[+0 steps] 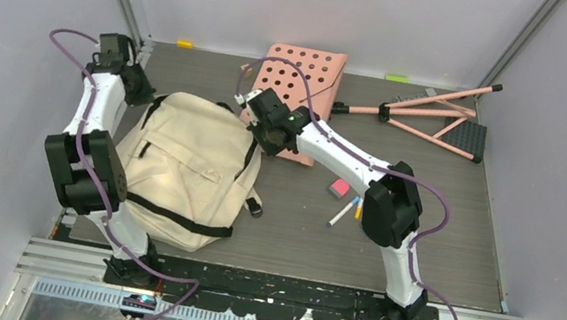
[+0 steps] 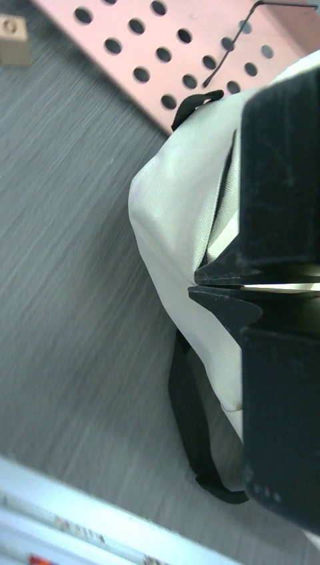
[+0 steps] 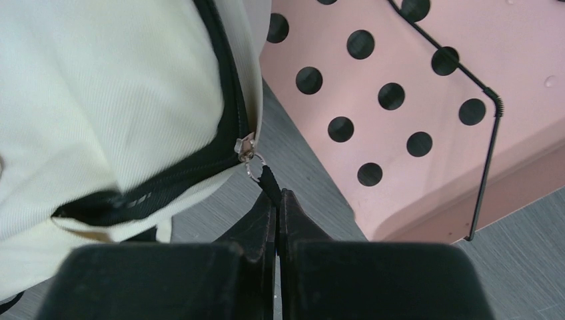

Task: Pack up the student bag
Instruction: Zip the student bag at the center of the board.

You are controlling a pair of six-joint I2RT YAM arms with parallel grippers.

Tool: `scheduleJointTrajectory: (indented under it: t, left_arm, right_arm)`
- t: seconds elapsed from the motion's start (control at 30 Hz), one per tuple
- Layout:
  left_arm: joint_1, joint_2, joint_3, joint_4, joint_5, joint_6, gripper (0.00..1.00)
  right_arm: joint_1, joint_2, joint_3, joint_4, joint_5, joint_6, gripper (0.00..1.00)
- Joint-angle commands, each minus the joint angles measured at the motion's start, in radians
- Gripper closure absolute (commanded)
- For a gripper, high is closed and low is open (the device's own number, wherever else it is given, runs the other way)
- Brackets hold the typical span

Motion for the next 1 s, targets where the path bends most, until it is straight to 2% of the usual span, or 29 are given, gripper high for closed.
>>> scheduleJointTrajectory:
  t: [0.0,0.17,0.23,0.37,0.47,0.67,0.83,0.97]
  left_arm:
    - [0.098,-0.07,-0.035,0.031,-0.135,0.015,1.0]
    - [0.121,-0.099,-0.071,0.041,-0.107,0.039,1.0]
    - [0.121,-0.12,-0.094,0.07,-0.029,0.061,0.98]
    - [0.107,-0.146,-0.099,0.107,0.129,0.137,0.56]
    - [0.067,-0.16,-0.067,0.111,0.176,0.221,0.45]
    - [-0.062,-0.125,0.018,0.115,0.439,0.381,0.41]
    - [-0.217,-0.061,0.035,0.106,0.532,0.53,0.41]
    - [-0.295,-0.015,0.048,0.107,0.599,0.572,0.41]
  right_arm:
    - [0.017,-0.089,-0.034,-0.08,0.05,-0.027,0.99]
    - [0.032,-0.093,-0.048,-0.079,0.021,-0.024,0.99]
    - [0.035,-0.093,-0.043,-0.078,0.01,-0.012,0.99]
    - [0.035,-0.093,-0.032,-0.074,0.015,0.009,1.0]
    - [0.034,-0.093,-0.028,-0.066,0.009,0.018,1.0]
    - [0.024,-0.095,-0.028,-0.058,-0.018,0.03,1.0]
    - [0.007,-0.104,-0.034,-0.048,-0.045,0.035,1.0]
    - [-0.003,-0.106,-0.036,-0.047,-0.056,0.034,1.0]
